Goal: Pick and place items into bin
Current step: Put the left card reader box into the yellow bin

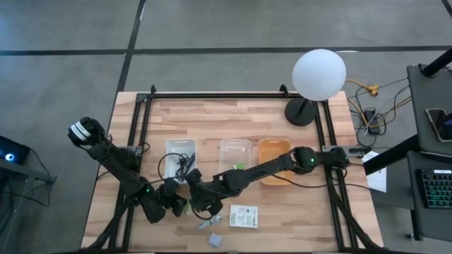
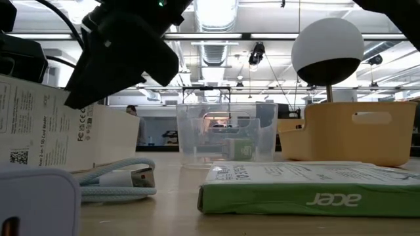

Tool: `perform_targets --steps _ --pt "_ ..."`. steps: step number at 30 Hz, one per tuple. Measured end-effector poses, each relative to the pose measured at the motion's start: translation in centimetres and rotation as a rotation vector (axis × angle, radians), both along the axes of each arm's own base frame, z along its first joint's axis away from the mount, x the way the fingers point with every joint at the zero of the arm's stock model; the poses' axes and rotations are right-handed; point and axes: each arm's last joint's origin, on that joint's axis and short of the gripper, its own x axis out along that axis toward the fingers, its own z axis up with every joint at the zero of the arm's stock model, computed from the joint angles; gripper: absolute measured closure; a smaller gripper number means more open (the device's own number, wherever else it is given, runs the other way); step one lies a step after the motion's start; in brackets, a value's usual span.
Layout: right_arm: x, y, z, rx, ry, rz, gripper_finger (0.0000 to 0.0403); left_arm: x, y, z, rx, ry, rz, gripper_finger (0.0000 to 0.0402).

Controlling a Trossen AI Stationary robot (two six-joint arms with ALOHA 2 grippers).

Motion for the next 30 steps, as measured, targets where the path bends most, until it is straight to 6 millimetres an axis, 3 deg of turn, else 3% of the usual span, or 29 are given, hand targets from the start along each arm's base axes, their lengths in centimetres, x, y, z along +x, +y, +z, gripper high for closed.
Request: perform_targets --steps 12,18,30 --pt "0.3 0.2 0.4 -0.046 -0.042 0.084 0.0206 0.0 0.0 0.0 0.0 0.0 0.0 0.0362" --pt "0.5 0.2 -0.4 -0.009 -0.018 0.155 0.0206 0.0 0.0 0.0 0.017 -0.001 -0.016 0.0362" --pt "0.9 -0.3 -2.3 0.001 0.018 0.138 0.0211 0.2 -0.1 0.9 0.078 -0.051 -0.063 0.0362"
